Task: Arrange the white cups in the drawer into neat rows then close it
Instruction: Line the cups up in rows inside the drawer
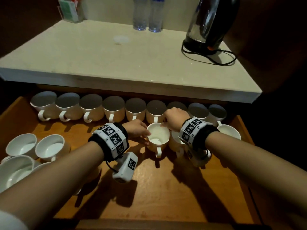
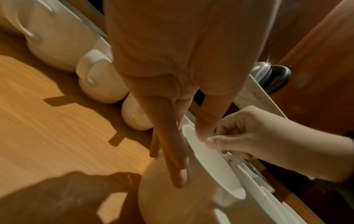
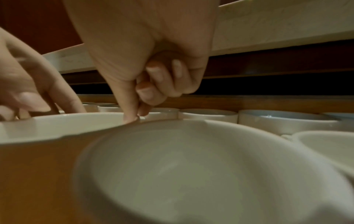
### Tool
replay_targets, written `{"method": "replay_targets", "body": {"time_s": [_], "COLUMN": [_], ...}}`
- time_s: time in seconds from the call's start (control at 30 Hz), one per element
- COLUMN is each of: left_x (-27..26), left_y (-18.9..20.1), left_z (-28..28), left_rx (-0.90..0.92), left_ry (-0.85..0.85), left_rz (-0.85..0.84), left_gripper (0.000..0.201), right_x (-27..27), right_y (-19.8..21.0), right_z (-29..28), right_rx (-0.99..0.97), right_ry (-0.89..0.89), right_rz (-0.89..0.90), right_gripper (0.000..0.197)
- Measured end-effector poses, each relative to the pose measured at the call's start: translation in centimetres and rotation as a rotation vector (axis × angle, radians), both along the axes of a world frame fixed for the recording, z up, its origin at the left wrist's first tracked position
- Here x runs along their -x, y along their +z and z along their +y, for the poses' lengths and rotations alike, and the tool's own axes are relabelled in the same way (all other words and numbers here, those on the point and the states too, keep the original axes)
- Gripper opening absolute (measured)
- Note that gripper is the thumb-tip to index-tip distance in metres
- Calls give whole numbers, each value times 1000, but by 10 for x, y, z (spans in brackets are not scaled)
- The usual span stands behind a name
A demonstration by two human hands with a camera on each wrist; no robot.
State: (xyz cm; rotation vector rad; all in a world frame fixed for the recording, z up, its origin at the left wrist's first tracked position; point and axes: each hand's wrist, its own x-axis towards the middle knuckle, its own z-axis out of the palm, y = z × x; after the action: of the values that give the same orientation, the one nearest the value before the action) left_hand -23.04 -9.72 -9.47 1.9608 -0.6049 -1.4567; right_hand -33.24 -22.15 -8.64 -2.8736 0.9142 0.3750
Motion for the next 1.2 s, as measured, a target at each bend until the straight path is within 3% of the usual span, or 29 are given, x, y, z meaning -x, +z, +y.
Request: {"method": "replay_targets", "body": {"time_s": [0.4, 0.6, 0.87, 1.2], "left_x": [-18, -40, -80, -98], "left_y": [11, 30, 46, 38], "left_z": [14, 41, 111, 169], "left_rx": [-24, 7, -56, -137], "left_ry": [29, 89, 197, 304], "left_rz": [-69, -128, -238, -231], "left_gripper": [38, 14, 14, 22], "right_x": [-8, -42, -93, -124], "right_y": [5, 13, 4, -3], "right_z": [8, 44, 120, 165], "right_rx": [-55, -190, -335, -299], "right_ry": [21, 160, 464, 545], "right_rz": [-88, -147, 141, 191], "right_gripper": [34, 29, 40, 36]}}
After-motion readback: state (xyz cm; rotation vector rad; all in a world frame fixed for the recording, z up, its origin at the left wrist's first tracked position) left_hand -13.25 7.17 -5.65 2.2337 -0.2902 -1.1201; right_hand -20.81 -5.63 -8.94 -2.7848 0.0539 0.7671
